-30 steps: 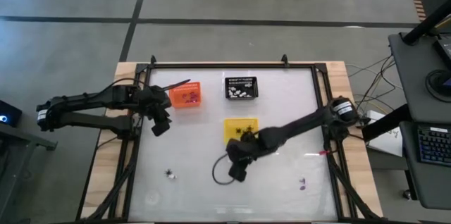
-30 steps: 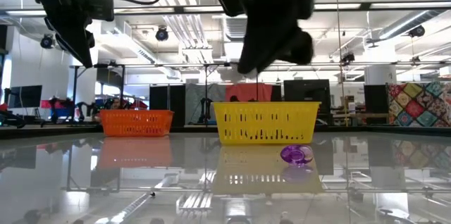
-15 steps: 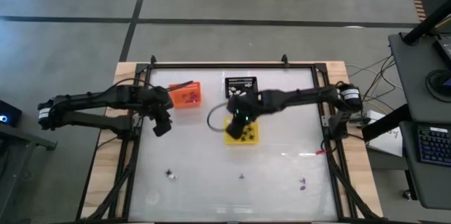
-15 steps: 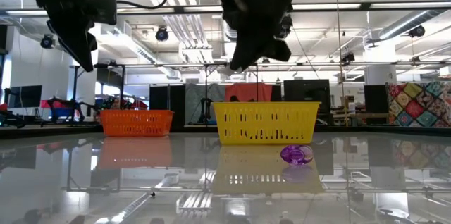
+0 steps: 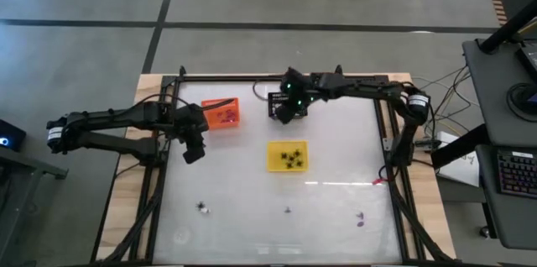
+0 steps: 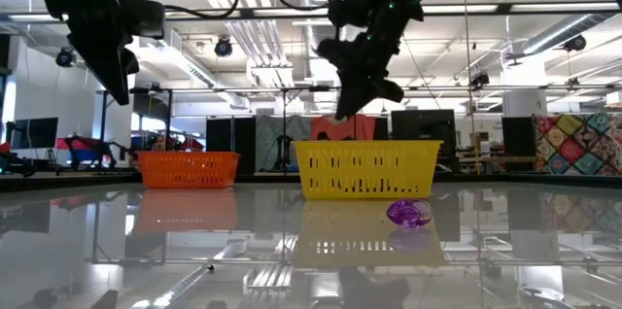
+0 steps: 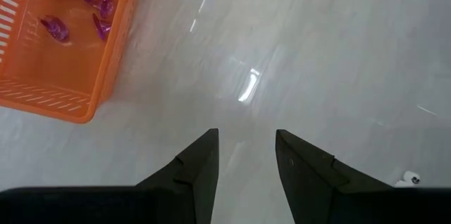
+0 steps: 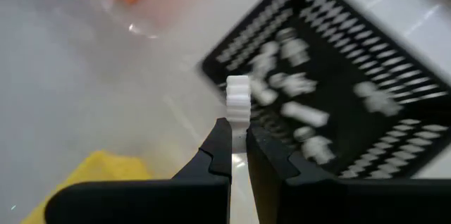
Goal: Sort Halloween decoration
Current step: Put the white skeleton toy into the black bin
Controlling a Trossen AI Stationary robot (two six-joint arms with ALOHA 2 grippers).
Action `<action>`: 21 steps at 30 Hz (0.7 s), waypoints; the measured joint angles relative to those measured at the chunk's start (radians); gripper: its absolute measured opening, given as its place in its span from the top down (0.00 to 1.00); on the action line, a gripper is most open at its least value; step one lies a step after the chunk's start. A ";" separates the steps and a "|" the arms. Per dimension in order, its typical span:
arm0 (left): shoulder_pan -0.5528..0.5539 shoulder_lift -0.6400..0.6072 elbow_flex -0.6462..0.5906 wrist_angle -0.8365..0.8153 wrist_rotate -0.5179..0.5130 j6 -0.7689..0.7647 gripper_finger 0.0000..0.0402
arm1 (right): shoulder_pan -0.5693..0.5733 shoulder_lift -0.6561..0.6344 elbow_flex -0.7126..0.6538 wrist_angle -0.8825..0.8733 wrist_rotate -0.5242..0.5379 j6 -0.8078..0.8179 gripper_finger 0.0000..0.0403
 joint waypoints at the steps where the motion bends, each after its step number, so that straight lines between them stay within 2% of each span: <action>1: 0.000 0.000 0.000 -0.001 0.000 0.001 0.69 | -0.018 0.001 0.000 0.000 0.000 -0.006 0.97; 8: 0.000 -0.009 0.000 -0.038 0.000 -0.009 0.69 | -0.113 0.002 0.000 -0.002 0.000 -0.048 0.97; 14: 0.000 -0.009 0.000 -0.058 0.000 -0.081 0.69 | -0.133 0.002 0.000 -0.031 -0.001 -0.100 0.97; 21: 0.000 -0.010 0.000 -0.058 0.001 -0.108 0.69 | -0.132 0.003 -0.002 -0.051 -0.002 -0.170 0.89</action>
